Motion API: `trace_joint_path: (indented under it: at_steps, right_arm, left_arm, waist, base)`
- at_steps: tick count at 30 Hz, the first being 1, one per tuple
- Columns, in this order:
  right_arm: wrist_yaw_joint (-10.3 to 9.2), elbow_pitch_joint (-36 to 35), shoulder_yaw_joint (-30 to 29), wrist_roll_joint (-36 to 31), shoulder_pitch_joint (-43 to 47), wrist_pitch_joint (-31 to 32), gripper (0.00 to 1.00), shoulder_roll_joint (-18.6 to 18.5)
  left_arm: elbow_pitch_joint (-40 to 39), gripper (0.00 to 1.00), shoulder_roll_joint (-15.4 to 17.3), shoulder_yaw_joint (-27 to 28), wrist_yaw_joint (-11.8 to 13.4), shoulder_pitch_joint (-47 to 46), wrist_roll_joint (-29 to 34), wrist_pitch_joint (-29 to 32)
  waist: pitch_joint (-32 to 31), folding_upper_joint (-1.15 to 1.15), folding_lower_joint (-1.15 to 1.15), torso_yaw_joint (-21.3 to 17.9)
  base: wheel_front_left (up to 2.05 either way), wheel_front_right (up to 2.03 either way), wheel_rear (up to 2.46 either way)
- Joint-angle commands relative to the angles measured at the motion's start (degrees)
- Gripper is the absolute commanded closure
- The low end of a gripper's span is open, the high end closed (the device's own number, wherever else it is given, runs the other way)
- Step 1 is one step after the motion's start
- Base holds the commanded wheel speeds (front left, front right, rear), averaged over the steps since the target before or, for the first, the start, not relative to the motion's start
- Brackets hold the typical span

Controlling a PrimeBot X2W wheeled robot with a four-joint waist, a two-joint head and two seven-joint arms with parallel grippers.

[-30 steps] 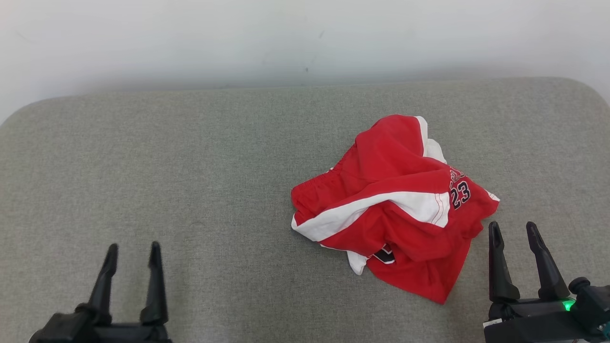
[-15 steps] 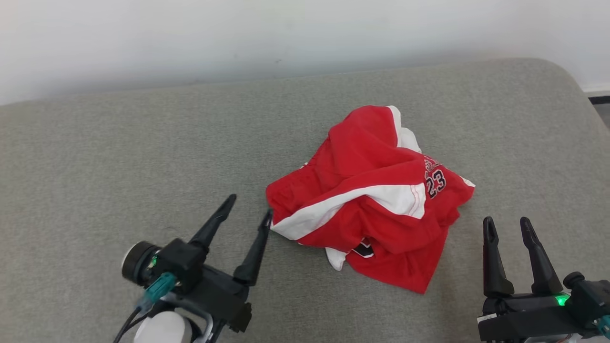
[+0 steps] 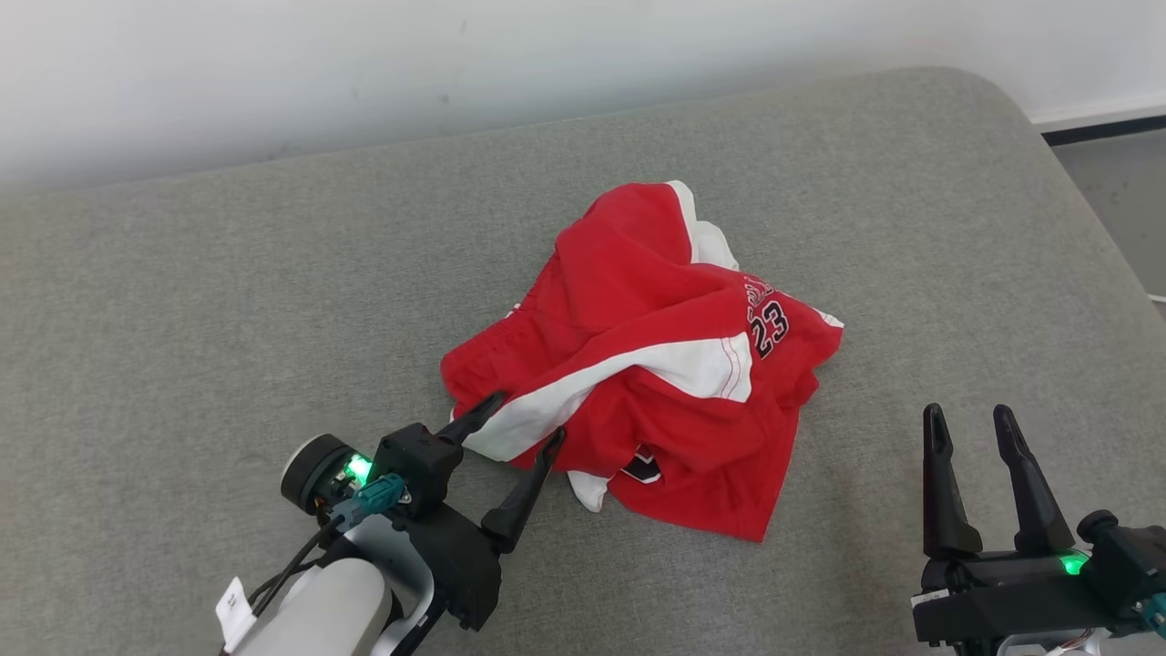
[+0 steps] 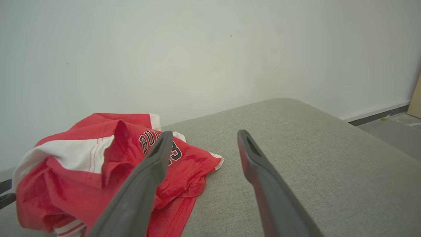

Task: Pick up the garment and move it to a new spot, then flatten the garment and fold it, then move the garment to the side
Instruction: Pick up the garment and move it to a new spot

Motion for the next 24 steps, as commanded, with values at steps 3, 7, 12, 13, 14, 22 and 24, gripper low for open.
trace_joint_path:
  at_steps: [3,7,12,13,14,22,24]
  right_arm:
    - [-0.12,0.0,-0.1,0.3,-0.2,0.0,0.0,0.0]
    - [-0.12,0.1,-0.1,0.3,-0.3,0.0,0.0,0.0]
    - [-0.12,0.1,-0.5,0.2,-0.2,0.0,0.0,0.2]
    - [-0.12,0.1,-0.6,0.1,0.0,0.0,0.0,0.2]
    - [-0.12,0.0,-0.7,0.0,0.2,0.0,0.0,0.3]
    - [-0.12,0.2,-1.2,-0.4,1.0,0.0,0.0,1.1]
    - [-0.12,0.4,-1.0,-0.3,0.5,0.0,0.0,1.2]
  left_arm:
    - [2.6,0.0,0.2,-1.6,0.1,-1.8,-1.8,-0.4]
    - [6.0,0.47,-0.3,-3.1,0.1,-3.7,-3.3,-1.0]
    - [8.5,1.0,-0.5,-4.2,0.1,-6.4,-3.7,-2.2]
    - [8.5,1.0,-0.5,-4.1,0.1,-6.8,-3.7,-2.6]
    - [8.4,1.0,-0.3,-4.3,0.1,-7.3,-3.5,-2.8]
    - [3.7,1.0,-0.2,-6.2,0.1,-15.6,-2.9,-1.3]
    - [2.0,1.0,0.0,-7.1,0.1,-19.8,-3.2,-0.2]
  waist:
    - [0.5,0.0,-0.01,-0.8]
    - [0.6,0.0,-0.01,-1.0]
    - [0.2,0.0,-0.01,-0.9]
    - [0.1,0.0,-0.01,-0.8]
    - [0.0,0.0,-0.01,-0.7]
    - [-0.9,0.0,-0.01,0.6]
    - [-1.0,0.0,-0.01,0.5]
  base:
    - [0.0,0.0,0.0]
    - [0.0,0.0,0.0]
    - [0.0,0.0,0.0]
    - [0.0,0.0,0.0]
    - [0.0,0.0,0.0]
    - [0.0,0.0,0.0]
    - [0.0,0.0,0.0]
